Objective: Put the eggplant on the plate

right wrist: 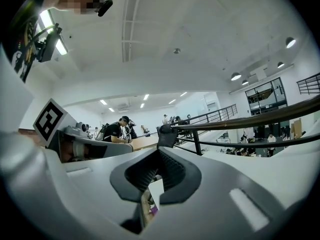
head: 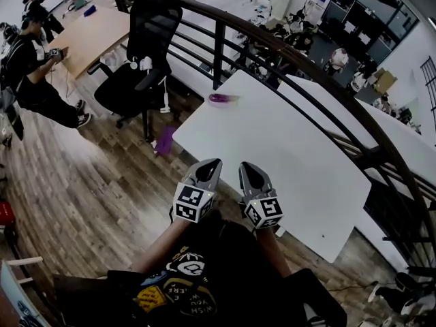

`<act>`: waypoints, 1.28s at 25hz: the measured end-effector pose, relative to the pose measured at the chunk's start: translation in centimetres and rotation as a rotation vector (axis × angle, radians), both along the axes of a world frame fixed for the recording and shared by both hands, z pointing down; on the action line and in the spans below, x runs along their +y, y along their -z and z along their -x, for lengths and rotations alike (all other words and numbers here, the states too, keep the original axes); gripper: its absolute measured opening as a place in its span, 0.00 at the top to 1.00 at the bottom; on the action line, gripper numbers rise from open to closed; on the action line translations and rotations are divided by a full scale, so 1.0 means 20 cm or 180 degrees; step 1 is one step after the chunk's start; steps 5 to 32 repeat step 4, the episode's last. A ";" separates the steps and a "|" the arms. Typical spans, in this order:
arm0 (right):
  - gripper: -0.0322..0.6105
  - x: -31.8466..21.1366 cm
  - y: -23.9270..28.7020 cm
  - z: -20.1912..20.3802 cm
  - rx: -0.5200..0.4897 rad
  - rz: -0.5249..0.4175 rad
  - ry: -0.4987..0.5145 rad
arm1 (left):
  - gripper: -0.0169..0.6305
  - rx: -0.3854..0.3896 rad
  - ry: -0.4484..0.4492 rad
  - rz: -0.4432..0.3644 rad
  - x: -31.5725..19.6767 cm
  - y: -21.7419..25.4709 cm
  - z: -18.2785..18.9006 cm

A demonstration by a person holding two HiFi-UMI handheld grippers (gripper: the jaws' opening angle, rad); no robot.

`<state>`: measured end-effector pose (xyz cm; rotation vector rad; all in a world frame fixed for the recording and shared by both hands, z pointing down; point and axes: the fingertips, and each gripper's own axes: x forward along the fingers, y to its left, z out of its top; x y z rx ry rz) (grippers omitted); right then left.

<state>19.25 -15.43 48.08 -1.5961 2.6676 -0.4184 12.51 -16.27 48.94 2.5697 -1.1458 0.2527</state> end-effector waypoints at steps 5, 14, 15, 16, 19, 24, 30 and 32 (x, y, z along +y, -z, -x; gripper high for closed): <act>0.95 0.03 0.00 0.06 0.0013 -0.0009 0.0011 | 0.97 0.0063 -0.0050 -0.0072 0.04 0.03 0.03; 0.95 0.03 0.00 0.06 0.0013 -0.0009 0.0011 | 0.97 0.0063 -0.0050 -0.0072 0.04 0.03 0.03; 0.95 0.03 0.00 0.06 0.0013 -0.0009 0.0011 | 0.97 0.0063 -0.0050 -0.0072 0.04 0.03 0.03; 0.95 0.03 0.00 0.06 0.0013 -0.0009 0.0011 | 0.97 0.0063 -0.0050 -0.0072 0.04 0.03 0.03; 0.95 0.03 0.00 0.06 0.0013 -0.0009 0.0011 | 0.97 0.0063 -0.0050 -0.0072 0.04 0.03 0.03; 0.95 0.03 0.00 0.06 0.0013 -0.0009 0.0011 | 0.97 0.0063 -0.0050 -0.0072 0.04 0.03 0.03; 0.95 0.03 0.00 0.06 0.0013 -0.0009 0.0011 | 0.97 0.0063 -0.0050 -0.0072 0.04 0.03 0.03; 0.95 0.03 0.00 0.06 0.0013 -0.0009 0.0011 | 0.97 0.0063 -0.0050 -0.0072 0.04 0.03 0.03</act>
